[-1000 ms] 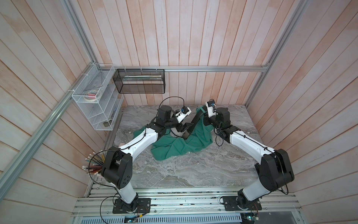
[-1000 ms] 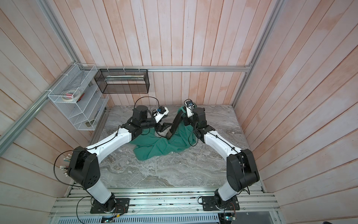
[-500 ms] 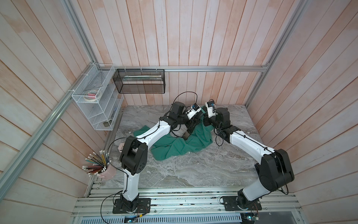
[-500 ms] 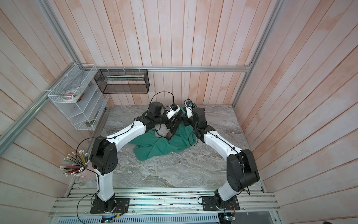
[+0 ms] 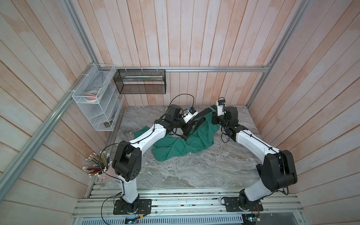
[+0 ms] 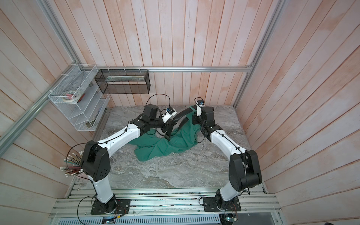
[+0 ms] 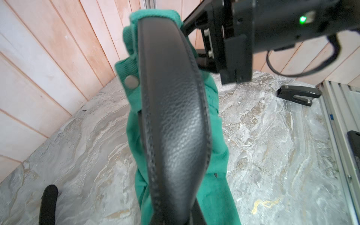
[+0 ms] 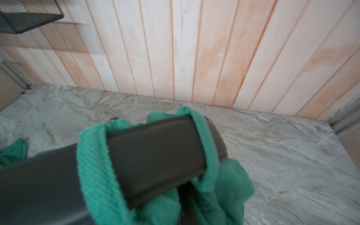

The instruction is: Remove the belt from the trousers

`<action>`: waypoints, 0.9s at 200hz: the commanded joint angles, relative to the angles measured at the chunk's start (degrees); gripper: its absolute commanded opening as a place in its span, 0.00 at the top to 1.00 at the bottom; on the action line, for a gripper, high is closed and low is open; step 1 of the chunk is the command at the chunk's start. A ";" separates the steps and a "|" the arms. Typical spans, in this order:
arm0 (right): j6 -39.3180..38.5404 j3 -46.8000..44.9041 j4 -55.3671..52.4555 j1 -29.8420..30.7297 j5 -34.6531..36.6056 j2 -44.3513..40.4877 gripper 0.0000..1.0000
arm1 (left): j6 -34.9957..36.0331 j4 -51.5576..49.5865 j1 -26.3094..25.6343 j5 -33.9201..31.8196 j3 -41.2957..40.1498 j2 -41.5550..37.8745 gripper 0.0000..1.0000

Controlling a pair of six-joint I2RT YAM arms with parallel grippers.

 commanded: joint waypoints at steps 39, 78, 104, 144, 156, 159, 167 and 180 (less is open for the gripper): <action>6.24 0.75 3.09 -4.69 0.19 -3.41 1.00 | -1.56 9.39 7.60 0.99 -13.28 -9.98 1.00; 5.27 0.36 4.16 -2.08 -0.86 -3.69 1.00 | -1.41 10.69 7.72 2.55 -12.94 -3.83 0.99; 2.56 0.19 4.38 0.65 -1.44 -3.56 1.00 | -0.27 8.99 6.63 2.74 -10.77 -2.74 0.70; 1.16 0.15 4.45 3.51 -1.92 -2.94 1.00 | 2.59 -4.66 6.02 3.56 2.10 0.64 0.34; 0.66 0.22 4.53 3.88 -2.01 -2.64 1.00 | 3.44 -7.85 5.42 3.58 6.40 2.26 0.32; 0.62 0.31 4.56 4.16 -2.08 -2.47 1.00 | 3.75 -8.39 5.17 3.57 7.33 2.65 0.32; 0.52 0.57 4.48 4.28 -2.18 -2.08 1.00 | 4.50 -9.19 4.23 3.47 9.50 3.71 0.32; 0.68 1.24 4.45 4.62 -2.70 -1.38 1.00 | 5.50 -9.57 2.38 3.44 12.73 5.91 0.31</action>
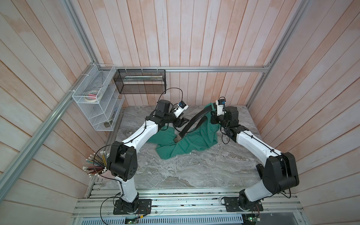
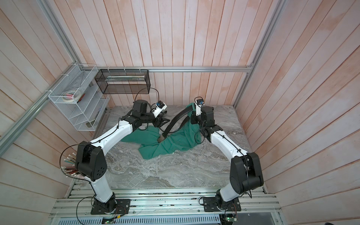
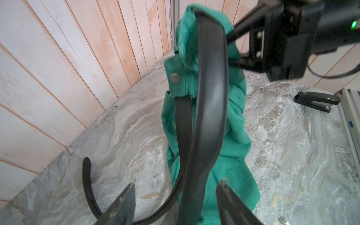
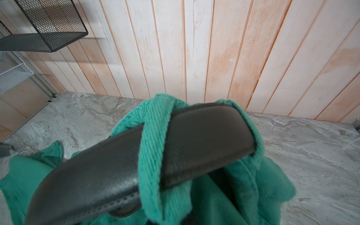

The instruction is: Remove the belt from the trousers

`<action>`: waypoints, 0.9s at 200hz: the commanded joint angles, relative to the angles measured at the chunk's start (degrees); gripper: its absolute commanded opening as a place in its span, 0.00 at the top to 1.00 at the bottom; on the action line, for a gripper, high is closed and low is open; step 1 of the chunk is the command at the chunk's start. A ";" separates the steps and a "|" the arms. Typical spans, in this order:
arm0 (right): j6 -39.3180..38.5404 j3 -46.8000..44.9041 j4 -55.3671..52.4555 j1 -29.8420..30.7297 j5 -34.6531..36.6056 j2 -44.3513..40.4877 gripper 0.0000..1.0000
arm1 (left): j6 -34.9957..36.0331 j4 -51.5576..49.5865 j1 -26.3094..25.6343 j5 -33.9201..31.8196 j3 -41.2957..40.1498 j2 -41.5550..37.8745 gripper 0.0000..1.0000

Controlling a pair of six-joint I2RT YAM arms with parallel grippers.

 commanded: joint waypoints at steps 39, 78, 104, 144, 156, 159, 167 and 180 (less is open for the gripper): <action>-1.65 3.40 2.96 1.79 -0.57 1.70 1.00 | 1.53 -7.64 -6.87 -0.84 17.14 12.31 0.31; -2.96 4.36 0.08 1.87 -2.16 1.42 1.00 | -0.49 -6.90 -7.35 -1.25 22.27 17.28 0.55; -3.76 4.38 -1.24 1.43 0.39 1.38 1.00 | 0.32 -6.29 -7.36 -1.75 20.15 14.46 1.00; 7.29 2.72 -1.37 -7.09 0.32 2.29 1.00 | 1.05 -1.97 -5.41 -3.94 7.64 2.48 1.00; 11.27 1.86 -1.52 -10.51 -0.28 2.57 1.00 | -1.13 1.45 -3.42 -2.78 2.27 -2.48 1.00; 11.99 1.64 -1.61 -11.30 -0.45 2.67 1.00 | -1.81 2.60 -2.78 -2.54 0.61 -3.84 1.00; 13.16 1.67 -2.01 -12.93 -0.89 2.90 1.00 | -3.83 6.04 -1.20 -2.15 -3.56 -7.34 1.00; 13.51 1.59 -2.89 -14.38 -1.06 3.08 1.00 | -6.26 11.23 1.24 -2.07 -10.08 -12.24 1.00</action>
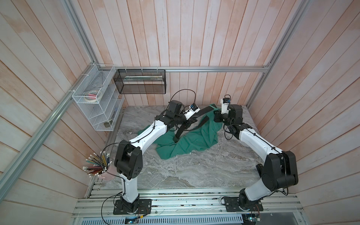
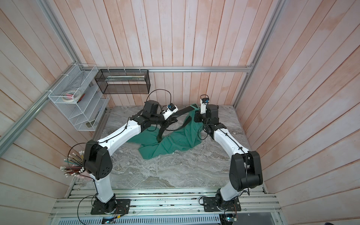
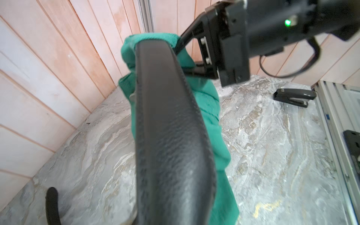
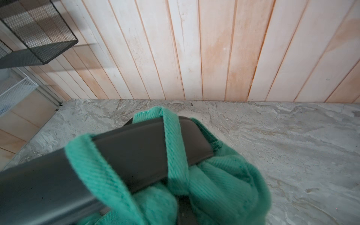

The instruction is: Remove the belt from the trousers

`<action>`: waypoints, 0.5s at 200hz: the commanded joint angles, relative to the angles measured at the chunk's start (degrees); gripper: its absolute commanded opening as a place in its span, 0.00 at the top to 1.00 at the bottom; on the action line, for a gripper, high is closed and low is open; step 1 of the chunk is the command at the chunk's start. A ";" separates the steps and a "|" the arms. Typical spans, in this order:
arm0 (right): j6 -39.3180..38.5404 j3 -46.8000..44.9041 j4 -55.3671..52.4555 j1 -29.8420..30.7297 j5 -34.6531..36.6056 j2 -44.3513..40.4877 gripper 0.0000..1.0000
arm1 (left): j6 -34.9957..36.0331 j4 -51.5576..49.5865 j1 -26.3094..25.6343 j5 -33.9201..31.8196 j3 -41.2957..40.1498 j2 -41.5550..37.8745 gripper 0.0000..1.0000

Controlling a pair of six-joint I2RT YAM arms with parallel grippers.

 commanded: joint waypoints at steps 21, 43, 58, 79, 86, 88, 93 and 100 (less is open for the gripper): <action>5.88 -0.68 -0.16 -7.31 5.92 1.30 1.00 | -6.72 15.08 9.58 -0.52 -15.32 -14.82 1.00; 7.33 -0.96 0.82 -7.10 4.09 1.88 1.00 | -8.18 18.63 10.51 -0.29 -20.26 -15.31 1.00; 7.51 -0.99 1.71 -6.30 2.94 2.18 1.00 | -9.81 21.95 10.49 1.12 -23.25 -14.07 1.00; 5.35 -0.34 2.32 -4.27 2.55 2.23 1.00 | -10.99 23.30 10.04 1.90 -25.13 -11.76 0.98; 4.20 -0.01 2.38 -3.41 2.59 2.14 1.00 | -10.61 22.90 9.63 1.39 -25.26 -11.22 0.92; 3.92 0.04 2.39 -3.20 2.63 2.11 1.00 | -10.43 22.62 9.47 1.23 -25.26 -11.15 0.90; 3.03 0.13 2.35 -2.63 2.71 2.01 1.00 | -9.58 21.78 9.05 0.92 -25.03 -10.93 0.84; 1.94 0.23 2.37 -1.76 2.85 1.85 1.00 | -8.27 20.09 8.36 0.31 -24.47 -10.78 0.72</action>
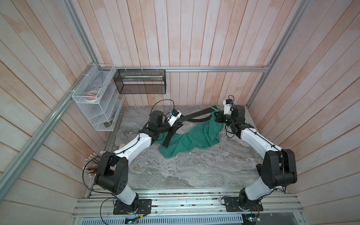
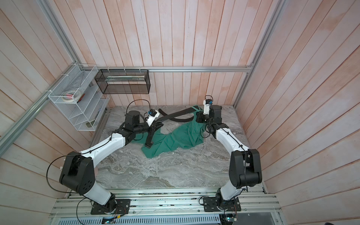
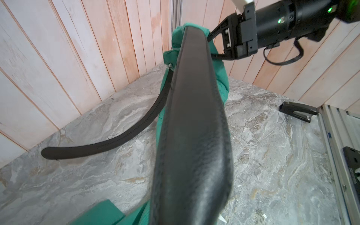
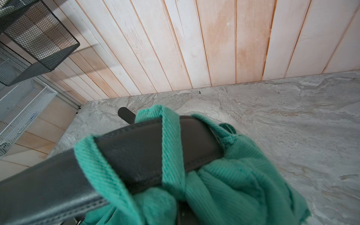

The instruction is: Remove the belt from the trousers

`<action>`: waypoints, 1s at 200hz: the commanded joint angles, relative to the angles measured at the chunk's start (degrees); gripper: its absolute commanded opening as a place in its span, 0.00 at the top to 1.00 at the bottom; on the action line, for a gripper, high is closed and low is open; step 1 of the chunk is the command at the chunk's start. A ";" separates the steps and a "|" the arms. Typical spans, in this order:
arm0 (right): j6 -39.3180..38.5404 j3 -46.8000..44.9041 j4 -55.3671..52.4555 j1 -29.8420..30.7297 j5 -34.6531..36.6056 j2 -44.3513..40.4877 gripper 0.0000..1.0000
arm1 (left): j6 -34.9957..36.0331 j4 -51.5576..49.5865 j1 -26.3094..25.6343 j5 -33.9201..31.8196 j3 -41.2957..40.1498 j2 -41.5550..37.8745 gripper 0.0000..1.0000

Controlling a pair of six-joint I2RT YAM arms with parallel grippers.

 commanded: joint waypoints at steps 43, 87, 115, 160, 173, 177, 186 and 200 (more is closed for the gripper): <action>-7.73 0.28 2.74 4.23 9.63 -0.79 1.00 | 8.77 -20.51 -2.18 -5.54 15.70 5.09 0.31; -9.67 0.19 2.22 5.73 10.26 -0.96 1.00 | 8.28 -29.40 -6.11 -2.32 33.68 14.28 0.25; -9.84 0.00 1.88 6.23 10.17 -1.48 1.00 | 9.23 -28.72 -9.98 -4.09 42.41 21.72 0.25; -9.94 -1.50 1.34 7.20 9.82 -2.78 1.00 | 7.55 -34.31 -12.69 -13.21 63.21 37.43 0.28; -9.85 -1.97 1.34 7.20 10.03 -3.20 1.00 | 7.59 -34.15 -12.98 -14.28 63.60 38.06 0.50; -9.92 -2.05 1.26 7.14 10.23 -3.34 1.00 | 7.51 -34.00 -13.05 -14.41 63.27 37.72 0.60; -10.10 -2.30 1.16 7.04 10.59 -3.45 1.00 | 7.51 -33.72 -13.07 -14.47 62.03 36.54 0.81; -9.37 -2.64 1.08 5.99 10.54 -3.37 1.00 | 8.73 -33.37 -13.12 -15.70 59.26 33.79 1.00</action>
